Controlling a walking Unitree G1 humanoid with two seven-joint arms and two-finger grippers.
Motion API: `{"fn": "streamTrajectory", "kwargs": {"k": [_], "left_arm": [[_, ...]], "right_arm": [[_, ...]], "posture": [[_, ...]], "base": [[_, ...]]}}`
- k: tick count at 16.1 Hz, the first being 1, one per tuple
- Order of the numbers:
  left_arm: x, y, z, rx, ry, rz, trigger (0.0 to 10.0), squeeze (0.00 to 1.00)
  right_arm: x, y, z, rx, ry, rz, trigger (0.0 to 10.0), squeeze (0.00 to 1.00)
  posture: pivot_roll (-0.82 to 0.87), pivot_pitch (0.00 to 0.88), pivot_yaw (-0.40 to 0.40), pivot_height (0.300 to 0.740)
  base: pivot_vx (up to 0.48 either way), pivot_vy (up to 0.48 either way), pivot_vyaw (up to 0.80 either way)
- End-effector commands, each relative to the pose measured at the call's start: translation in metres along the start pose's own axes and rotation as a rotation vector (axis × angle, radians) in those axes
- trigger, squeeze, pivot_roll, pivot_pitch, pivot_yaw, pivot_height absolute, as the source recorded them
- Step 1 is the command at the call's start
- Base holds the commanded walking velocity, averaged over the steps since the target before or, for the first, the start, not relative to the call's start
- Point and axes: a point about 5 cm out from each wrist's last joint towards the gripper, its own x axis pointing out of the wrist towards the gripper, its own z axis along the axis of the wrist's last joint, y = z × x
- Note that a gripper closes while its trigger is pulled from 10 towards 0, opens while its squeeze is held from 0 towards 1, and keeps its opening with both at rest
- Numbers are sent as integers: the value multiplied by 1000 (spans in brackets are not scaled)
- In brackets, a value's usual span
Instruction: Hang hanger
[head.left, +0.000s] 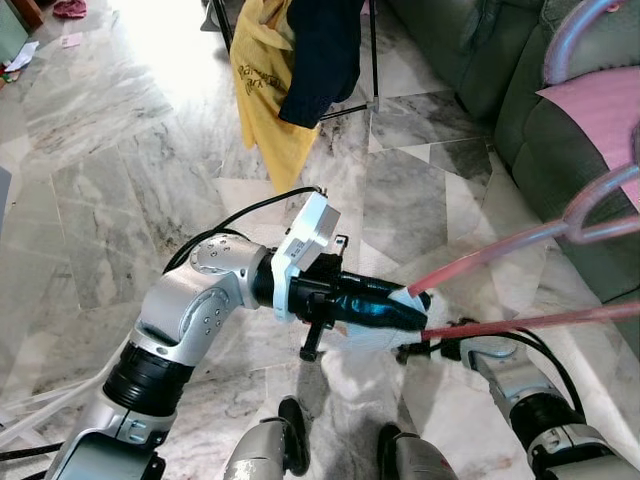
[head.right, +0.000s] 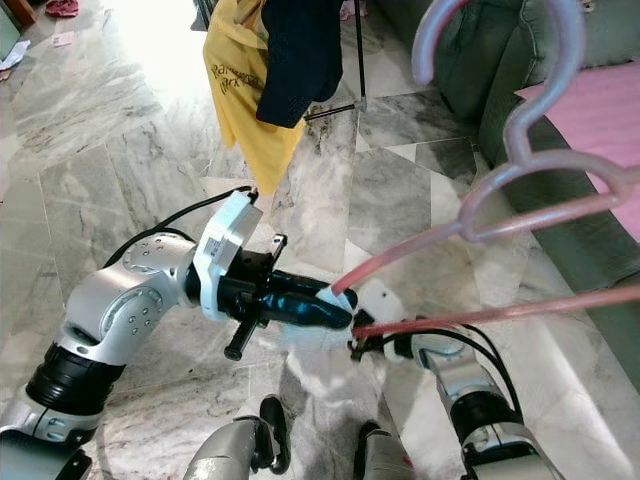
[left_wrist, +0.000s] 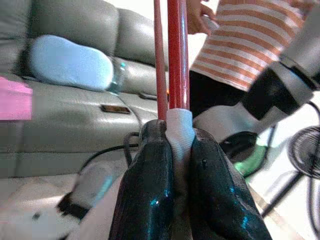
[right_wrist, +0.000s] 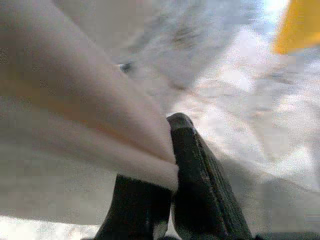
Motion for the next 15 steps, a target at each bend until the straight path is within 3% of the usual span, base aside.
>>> {"fn": "streamTrajectory", "kwargs": {"k": [1, 3, 4, 6, 7, 10, 12, 15], "left_arm": [[-5, 5, 2, 44, -16, 51, 10000, 0], [-12, 17, -2, 85, -56, 201, 10000, 0], [-26, 31, -14, 111, -77, 392, 10000, 0], [-36, 36, -26, 100, -92, 504, 10000, 0], [-45, 37, -43, 75, -99, 611, 10000, 0], [-55, 38, -68, 100, -90, 783, 10000, 0], [-58, 35, -94, 98, -73, 907, 10000, 0], [-54, 29, -116, 76, -76, 1031, 10000, 0]], "right_arm": [[-9, -11, -3, 43, -32, -150, 0, 0], [-18, -25, 0, 59, -73, -296, 0, 0], [-28, -35, 5, 65, -121, -402, 0, 0], [-36, -41, 6, 62, -136, -464, 0, 0], [-44, -49, 10, 52, -155, -534, 0, 0], [-60, -66, 23, 15, -181, -657, 0, 0], [-74, -83, 41, -44, -203, -750, 0, 0], [-80, -94, 54, -79, -204, -805, 0, 0]], "posture": [[-42, 252, 56, 740], [-50, 240, 46, 740], [-63, 235, 35, 740], [-78, 231, 27, 740], [-91, 226, 19, 740], [-115, 222, 5, 740], [-136, 217, -10, 740], [-149, 216, -19, 740]], "base": [[0, 0, 0], [0, 0, 0], [0, 0, 0], [0, 0, 0], [0, 0, 0], [0, 0, 0], [0, 0, 0], [0, 0, 0]]}}
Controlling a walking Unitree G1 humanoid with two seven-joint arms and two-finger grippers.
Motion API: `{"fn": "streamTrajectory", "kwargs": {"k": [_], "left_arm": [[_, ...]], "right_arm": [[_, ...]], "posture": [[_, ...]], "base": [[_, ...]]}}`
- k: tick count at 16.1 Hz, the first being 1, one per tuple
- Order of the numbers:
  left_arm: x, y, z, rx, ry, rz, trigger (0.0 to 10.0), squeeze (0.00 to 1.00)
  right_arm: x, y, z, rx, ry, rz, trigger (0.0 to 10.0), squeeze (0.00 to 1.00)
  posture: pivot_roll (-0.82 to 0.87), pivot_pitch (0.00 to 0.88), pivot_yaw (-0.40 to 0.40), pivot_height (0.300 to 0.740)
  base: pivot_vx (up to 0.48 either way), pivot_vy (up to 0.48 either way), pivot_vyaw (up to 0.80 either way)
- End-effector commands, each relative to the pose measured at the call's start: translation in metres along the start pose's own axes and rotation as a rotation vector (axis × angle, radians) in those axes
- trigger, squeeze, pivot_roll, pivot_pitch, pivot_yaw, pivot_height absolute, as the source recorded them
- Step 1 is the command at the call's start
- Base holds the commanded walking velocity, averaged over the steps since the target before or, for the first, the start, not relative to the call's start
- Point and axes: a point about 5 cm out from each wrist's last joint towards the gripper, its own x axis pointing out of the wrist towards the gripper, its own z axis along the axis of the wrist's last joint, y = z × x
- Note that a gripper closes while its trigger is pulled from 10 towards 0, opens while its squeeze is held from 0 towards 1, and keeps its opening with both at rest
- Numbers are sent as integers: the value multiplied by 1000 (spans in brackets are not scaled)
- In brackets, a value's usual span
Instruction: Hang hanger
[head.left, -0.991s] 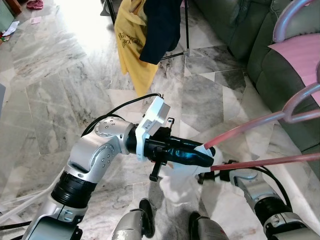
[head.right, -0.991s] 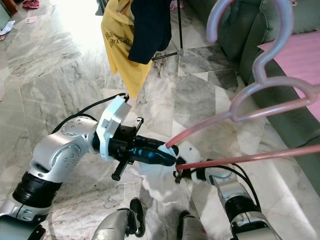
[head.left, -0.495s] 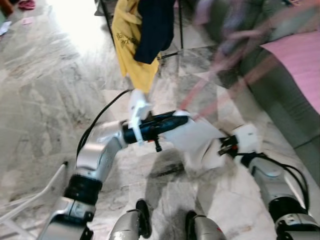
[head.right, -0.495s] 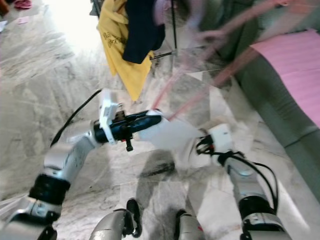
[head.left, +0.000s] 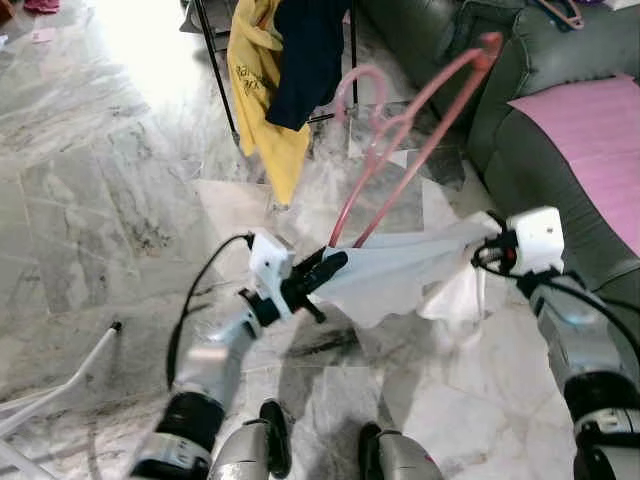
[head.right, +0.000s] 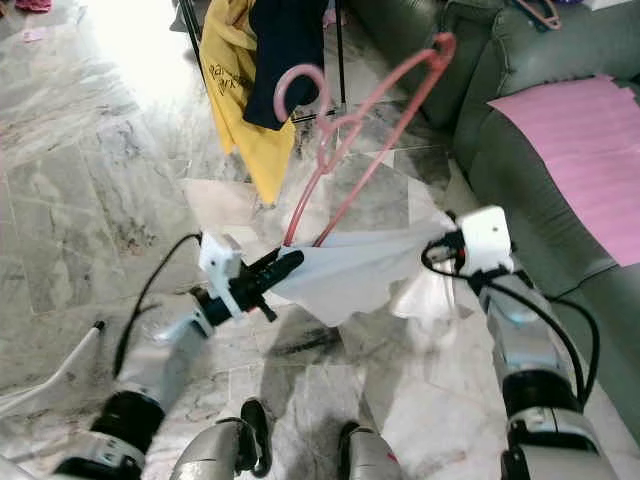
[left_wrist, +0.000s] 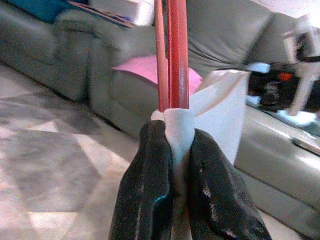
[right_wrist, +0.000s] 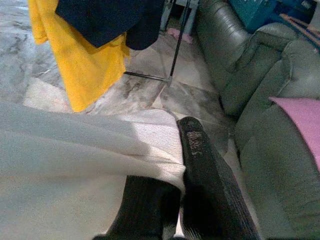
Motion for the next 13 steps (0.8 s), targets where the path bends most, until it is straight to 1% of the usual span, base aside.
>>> {"fn": "streamTrajectory", "kwargs": {"k": [1, 2, 4, 6, 7, 8, 10, 12, 13], "left_arm": [[-13, 2, -13, 6, 38, 59, 10000, 0], [-16, -8, -28, -25, 58, 93, 10000, 0], [-17, -17, -37, -7, 69, 60, 10000, 0], [-16, -22, -40, -32, 54, 58, 10000, 0], [-16, -24, -40, -20, 49, 45, 10000, 0], [-14, -28, -40, -34, 41, 2, 10000, 0], [-13, -32, -41, -36, 53, -39, 10000, 0], [-12, -35, -46, -24, 82, -79, 10000, 0], [-12, -37, -48, -42, 84, -81, 10000, 0]], "right_arm": [[-3, -15, 3, -15, 1, -66, 0, 0], [-1, -11, 6, -41, -8, -52, 0, 0], [2, -7, 9, -48, -13, -51, 0, 0], [6, 2, 8, -37, -9, -37, 0, 0], [8, 6, 8, -33, -4, -29, 0, 0], [11, 15, 7, -28, 0, -13, 0, 0], [13, 23, 5, -37, 5, -5, 0, 0], [16, 38, 3, -47, 12, 24, 0, 0], [17, 48, 2, -68, 10, 57, 0, 0]], "posture": [[-149, 216, -19, 740], [-153, 214, -22, 740], [-155, 210, -25, 740], [-155, 207, -26, 740], [-156, 205, -25, 740], [-158, 203, -24, 740], [-160, 202, -22, 740], [-164, 201, -18, 740], [-166, 199, -15, 740]], "base": [[0, 0, 0], [0, 0, 0], [0, 0, 0], [0, 0, 0], [0, 0, 0], [0, 0, 0], [0, 0, 0], [0, 0, 0], [0, 0, 0]]}}
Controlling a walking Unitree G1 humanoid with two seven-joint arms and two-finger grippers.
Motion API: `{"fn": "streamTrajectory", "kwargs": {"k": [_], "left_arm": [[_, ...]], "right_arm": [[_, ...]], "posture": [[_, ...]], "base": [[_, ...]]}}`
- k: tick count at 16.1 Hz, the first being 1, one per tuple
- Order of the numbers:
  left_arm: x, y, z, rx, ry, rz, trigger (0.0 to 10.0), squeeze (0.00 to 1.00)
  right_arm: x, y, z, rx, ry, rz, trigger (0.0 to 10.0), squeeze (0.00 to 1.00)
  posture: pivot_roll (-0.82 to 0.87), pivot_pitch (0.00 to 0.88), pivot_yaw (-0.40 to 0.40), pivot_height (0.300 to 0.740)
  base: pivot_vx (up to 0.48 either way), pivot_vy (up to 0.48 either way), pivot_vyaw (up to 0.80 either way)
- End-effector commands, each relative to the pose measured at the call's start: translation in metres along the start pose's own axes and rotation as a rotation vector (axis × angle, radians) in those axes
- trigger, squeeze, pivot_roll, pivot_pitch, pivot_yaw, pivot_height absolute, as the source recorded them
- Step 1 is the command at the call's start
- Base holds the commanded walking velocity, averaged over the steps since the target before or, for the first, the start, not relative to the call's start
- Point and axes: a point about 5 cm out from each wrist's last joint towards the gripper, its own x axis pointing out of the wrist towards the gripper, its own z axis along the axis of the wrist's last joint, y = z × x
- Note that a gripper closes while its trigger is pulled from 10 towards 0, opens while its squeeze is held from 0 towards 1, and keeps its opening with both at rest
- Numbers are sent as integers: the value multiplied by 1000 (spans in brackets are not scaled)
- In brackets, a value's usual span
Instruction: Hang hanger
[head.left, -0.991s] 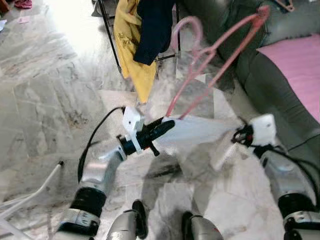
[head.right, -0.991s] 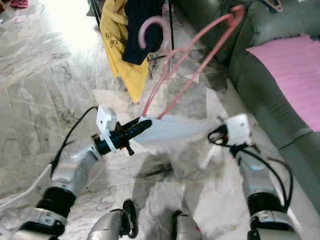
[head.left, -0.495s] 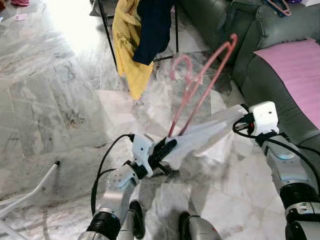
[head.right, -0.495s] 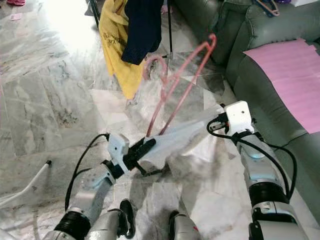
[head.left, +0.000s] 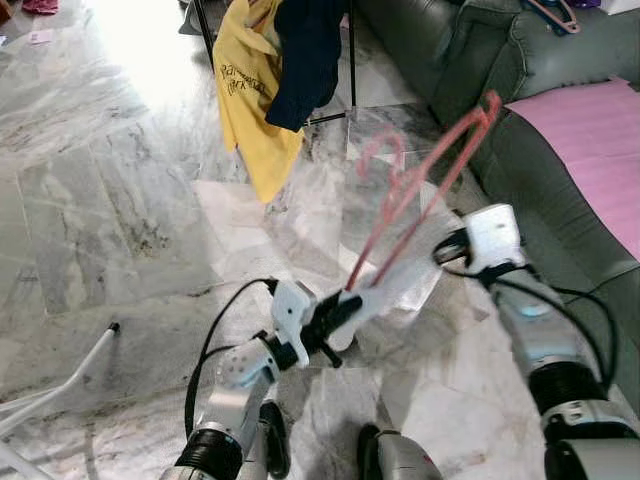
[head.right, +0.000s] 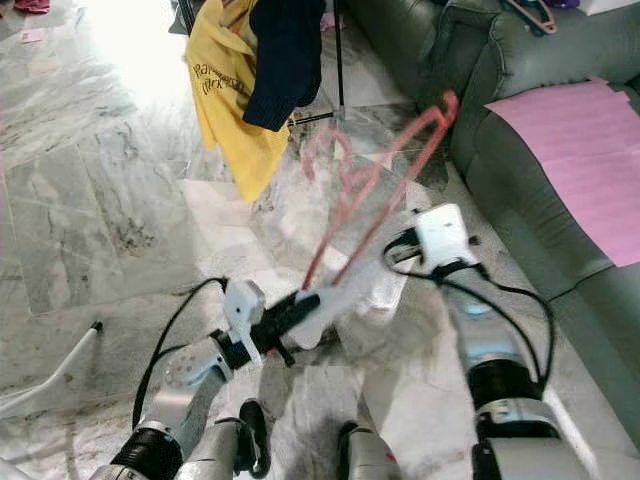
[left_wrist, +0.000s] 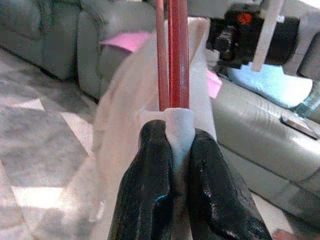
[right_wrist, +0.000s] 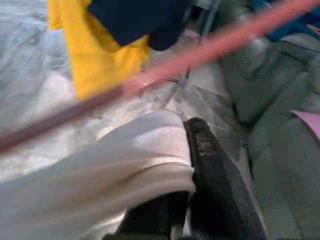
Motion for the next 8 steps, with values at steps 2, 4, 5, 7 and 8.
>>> {"fn": "streamTrajectory", "kwargs": {"k": [2, 4, 5, 7, 8], "left_arm": [[0, -3, -4, 19, 13, -21, 10000, 0], [0, -3, -8, 44, 47, -23, 10000, 0], [0, -3, -9, 40, 50, -30, 10000, 0], [0, -3, -10, 36, 54, -22, 10000, 0], [0, -3, -11, 38, 54, -20, 10000, 0]], "right_arm": [[1, 12, 1, -38, -18, 35, 0, 0], [1, 16, 4, -70, -38, 50, 0, 0], [1, 15, 4, -69, -35, 51, 0, 0], [-1, 14, 1, -71, -22, 58, 0, 0], [-1, 14, 0, -71, -19, 57, 0, 0]], "posture": [[-167, 196, -13, 740], [-169, 192, -11, 740], [-172, 191, -13, 740], [-176, 187, -13, 740], [-176, 187, -13, 740]], "base": [[0, 0, 0], [0, 0, 0], [0, 0, 0], [0, 0, 0], [0, 0, 0]]}}
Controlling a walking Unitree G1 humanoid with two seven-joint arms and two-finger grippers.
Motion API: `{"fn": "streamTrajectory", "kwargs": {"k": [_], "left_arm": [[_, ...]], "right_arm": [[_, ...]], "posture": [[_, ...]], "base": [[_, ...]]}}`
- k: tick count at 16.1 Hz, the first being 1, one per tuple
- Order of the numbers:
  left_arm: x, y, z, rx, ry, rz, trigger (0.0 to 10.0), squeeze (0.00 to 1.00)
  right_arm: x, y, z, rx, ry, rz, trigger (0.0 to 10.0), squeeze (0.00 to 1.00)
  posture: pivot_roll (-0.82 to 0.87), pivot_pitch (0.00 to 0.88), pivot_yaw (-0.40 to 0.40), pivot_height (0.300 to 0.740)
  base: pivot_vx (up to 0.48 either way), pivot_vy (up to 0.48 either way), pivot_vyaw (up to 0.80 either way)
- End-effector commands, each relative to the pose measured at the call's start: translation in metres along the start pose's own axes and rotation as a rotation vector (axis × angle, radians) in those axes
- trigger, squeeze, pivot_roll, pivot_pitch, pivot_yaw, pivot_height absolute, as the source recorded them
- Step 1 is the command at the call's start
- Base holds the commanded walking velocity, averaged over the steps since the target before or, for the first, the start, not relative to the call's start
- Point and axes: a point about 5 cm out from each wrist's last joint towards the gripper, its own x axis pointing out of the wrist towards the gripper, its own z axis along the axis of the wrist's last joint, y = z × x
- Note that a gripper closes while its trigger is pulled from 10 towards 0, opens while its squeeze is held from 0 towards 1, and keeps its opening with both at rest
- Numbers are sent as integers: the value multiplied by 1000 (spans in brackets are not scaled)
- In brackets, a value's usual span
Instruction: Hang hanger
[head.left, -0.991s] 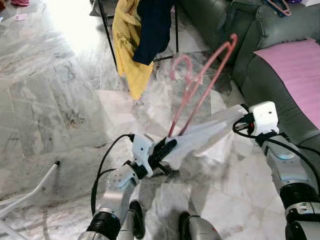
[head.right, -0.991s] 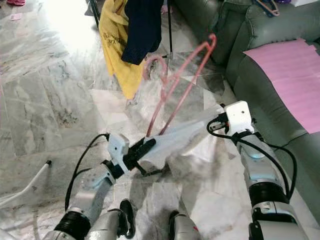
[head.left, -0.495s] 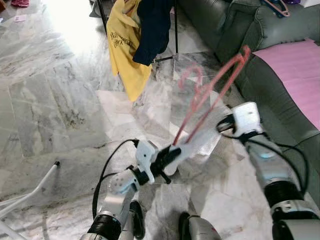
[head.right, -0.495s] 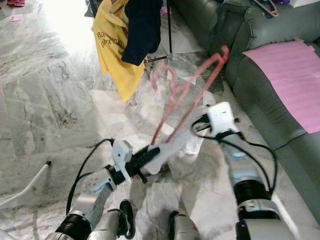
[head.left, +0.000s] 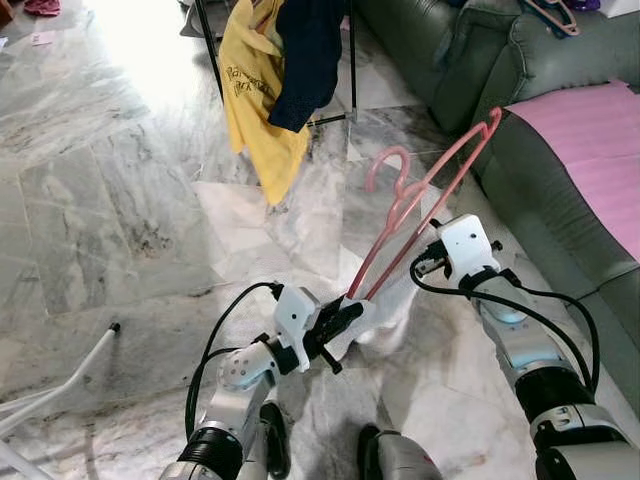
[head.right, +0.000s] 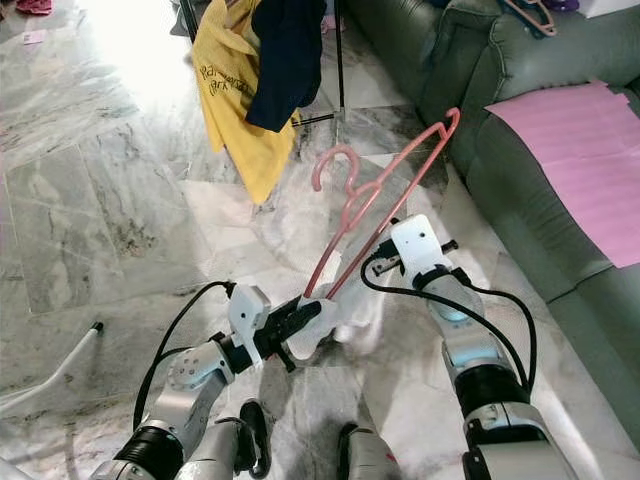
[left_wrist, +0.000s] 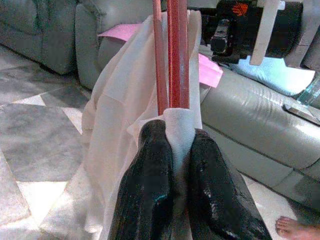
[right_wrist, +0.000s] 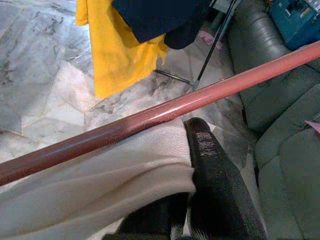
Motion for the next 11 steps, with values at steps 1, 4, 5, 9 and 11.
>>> {"fn": "streamTrajectory", "kwargs": {"k": [1, 4, 5, 9, 11], "left_arm": [[1, -3, -4, 5, 16, -11, 10000, 0], [3, 2, -1, 44, 22, 2, 10000, 0], [3, 4, 1, 67, 24, -2, 10000, 0], [8, 13, 10, 102, 7, 24, 10000, 0], [8, 15, 11, 110, 7, 29, 10000, 0]], "right_arm": [[-1, -1, 4, -14, -22, 12, 0, 0], [-3, 2, -4, -8, 9, 31, 0, 0], [-4, 4, -7, 0, 22, 43, 0, 0], [-12, 19, -25, 32, 107, 144, 10000, 0], [-15, 24, -32, 51, 147, 188, 10000, 1000]], "posture": [[-176, 187, -13, 740], [-175, 182, -14, 740], [-173, 181, -12, 740], [-167, 180, -11, 740], [-167, 180, -11, 740]], "base": [[0, 0, 0], [0, 0, 0], [0, 0, 0], [0, 0, 0], [0, 0, 0]]}}
